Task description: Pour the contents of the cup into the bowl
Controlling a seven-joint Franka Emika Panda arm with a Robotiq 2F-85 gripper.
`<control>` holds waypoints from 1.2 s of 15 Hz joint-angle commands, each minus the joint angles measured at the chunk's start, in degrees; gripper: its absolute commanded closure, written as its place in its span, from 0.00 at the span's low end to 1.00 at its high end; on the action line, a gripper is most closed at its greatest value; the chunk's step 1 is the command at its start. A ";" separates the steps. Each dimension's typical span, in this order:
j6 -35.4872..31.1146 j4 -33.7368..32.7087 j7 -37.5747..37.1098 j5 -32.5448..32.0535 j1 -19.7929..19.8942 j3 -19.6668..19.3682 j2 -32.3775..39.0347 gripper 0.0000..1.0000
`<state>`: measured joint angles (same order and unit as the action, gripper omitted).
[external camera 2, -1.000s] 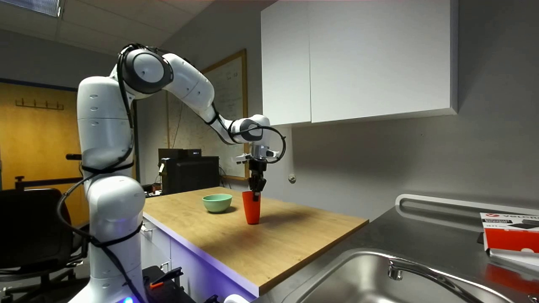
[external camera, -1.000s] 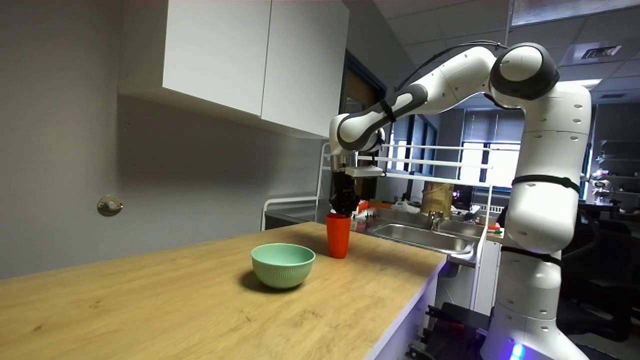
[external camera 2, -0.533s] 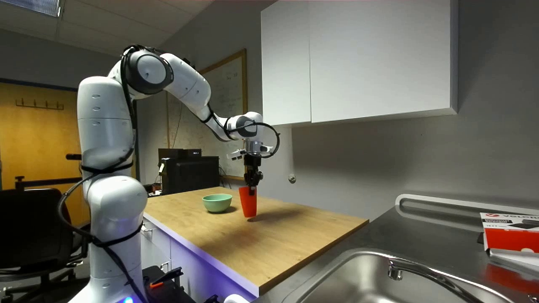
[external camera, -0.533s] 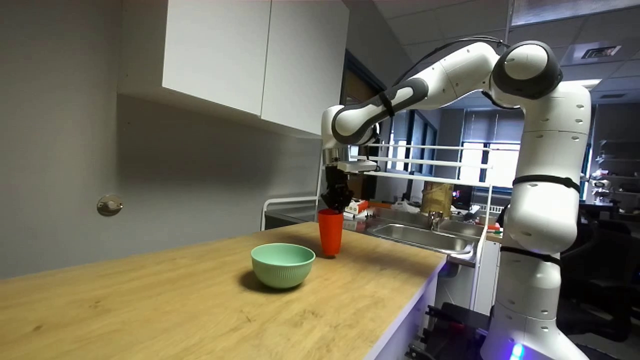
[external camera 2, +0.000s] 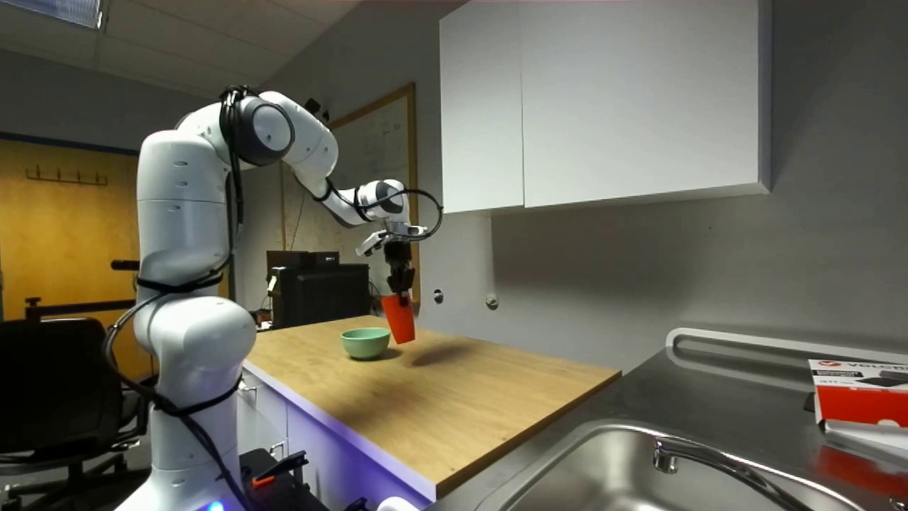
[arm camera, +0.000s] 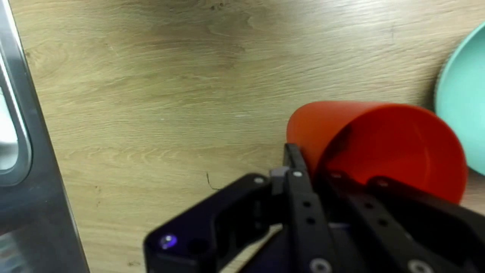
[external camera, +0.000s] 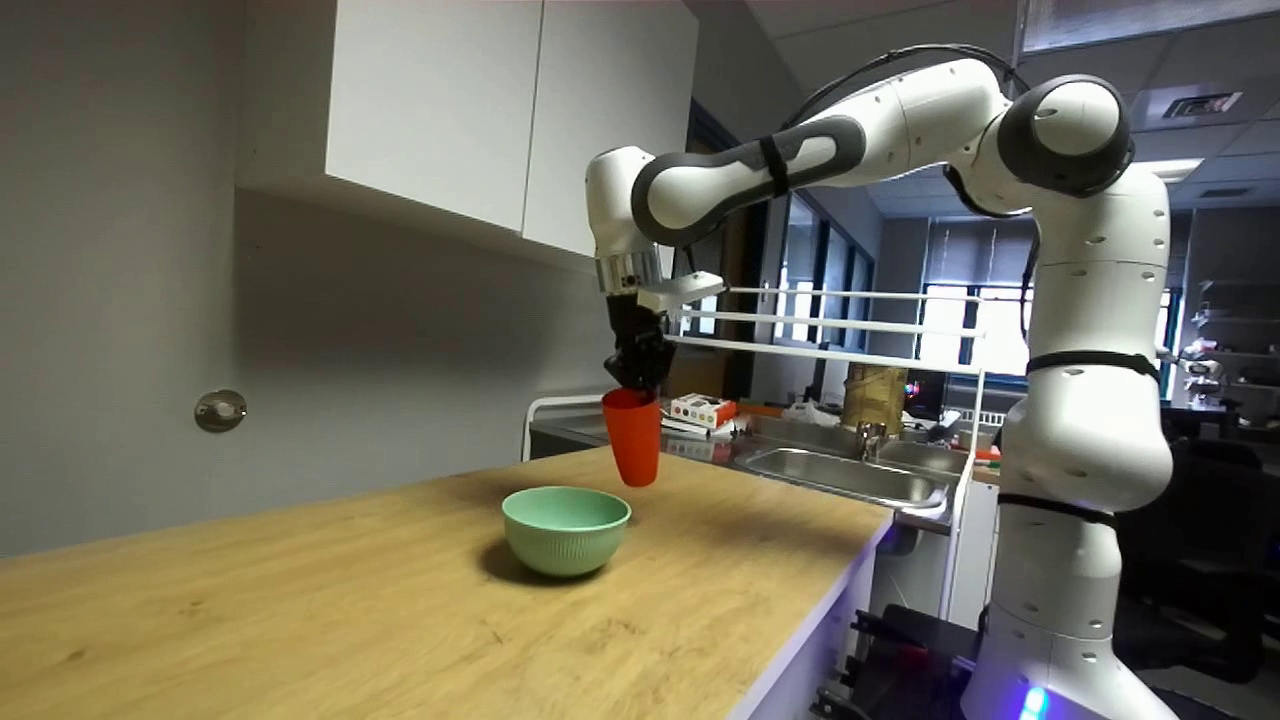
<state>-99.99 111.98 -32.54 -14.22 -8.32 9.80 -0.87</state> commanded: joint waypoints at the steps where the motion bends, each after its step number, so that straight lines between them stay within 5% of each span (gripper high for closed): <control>1: 7.06 -8.46 -4.14 -4.78 -3.43 2.73 5.70 0.99; 18: 41.55 -25.07 -30.99 -45.00 -29.87 3.29 32.38 0.99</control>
<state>-64.82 91.14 -61.56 -54.58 -35.18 13.87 28.41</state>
